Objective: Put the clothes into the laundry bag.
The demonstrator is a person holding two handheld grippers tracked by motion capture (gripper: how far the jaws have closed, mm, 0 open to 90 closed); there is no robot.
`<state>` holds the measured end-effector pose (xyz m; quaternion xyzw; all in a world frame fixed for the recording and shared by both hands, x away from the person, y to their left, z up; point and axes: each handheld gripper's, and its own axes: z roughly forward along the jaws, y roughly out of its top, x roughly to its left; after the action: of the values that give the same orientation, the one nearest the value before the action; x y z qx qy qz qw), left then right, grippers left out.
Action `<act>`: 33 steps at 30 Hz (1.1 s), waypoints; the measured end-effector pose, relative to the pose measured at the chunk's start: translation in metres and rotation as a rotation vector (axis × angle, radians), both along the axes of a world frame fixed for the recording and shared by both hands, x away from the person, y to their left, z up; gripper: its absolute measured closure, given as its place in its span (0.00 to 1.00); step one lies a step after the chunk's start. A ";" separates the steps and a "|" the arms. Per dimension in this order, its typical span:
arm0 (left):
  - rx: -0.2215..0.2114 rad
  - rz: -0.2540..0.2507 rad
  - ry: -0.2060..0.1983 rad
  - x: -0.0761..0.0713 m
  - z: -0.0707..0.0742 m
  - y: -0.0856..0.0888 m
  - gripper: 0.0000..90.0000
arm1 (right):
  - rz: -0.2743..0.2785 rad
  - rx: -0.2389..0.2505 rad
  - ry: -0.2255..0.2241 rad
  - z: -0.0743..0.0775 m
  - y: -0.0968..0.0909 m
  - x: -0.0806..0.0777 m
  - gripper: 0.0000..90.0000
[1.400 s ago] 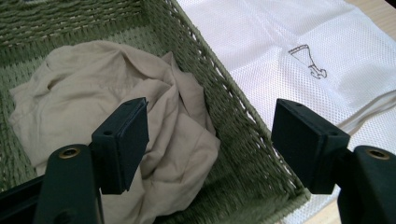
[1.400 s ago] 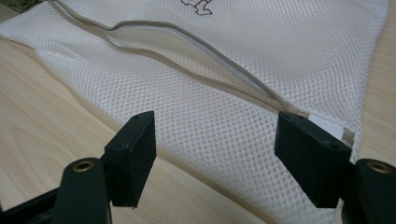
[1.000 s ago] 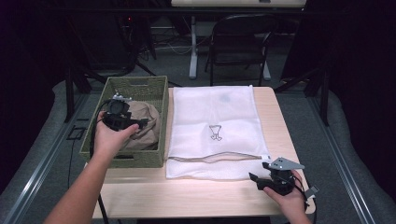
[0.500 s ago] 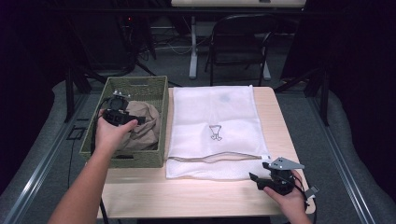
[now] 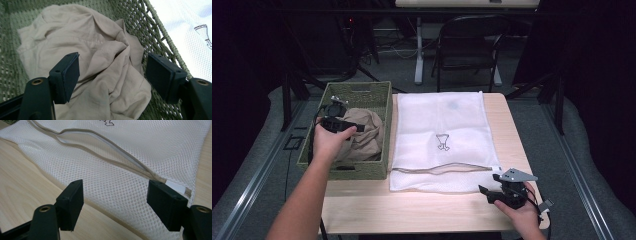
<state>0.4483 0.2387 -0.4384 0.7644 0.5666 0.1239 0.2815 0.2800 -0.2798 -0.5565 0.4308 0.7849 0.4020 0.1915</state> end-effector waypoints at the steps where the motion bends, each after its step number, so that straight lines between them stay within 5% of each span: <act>1: 0.012 -0.005 0.015 0.002 -0.002 0.000 0.31 | -0.001 -0.005 -0.001 0.000 0.000 0.000 0.32; 16: 0.091 0.014 0.107 0.016 -0.021 -0.005 0.26 | 0.003 -0.010 0.004 -0.001 0.001 0.001 0.31; 24: 0.091 0.023 0.145 0.022 -0.034 -0.009 0.18 | 0.009 -0.011 0.012 -0.002 0.001 0.001 0.31; 33: 0.109 0.037 0.151 0.025 -0.043 -0.015 0.13 | 0.008 -0.007 0.014 -0.003 0.001 0.001 0.31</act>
<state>0.4733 0.2240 -0.4817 0.7752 0.5925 0.1018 0.1937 0.2814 -0.2784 -0.5591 0.4300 0.7893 0.3969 0.1859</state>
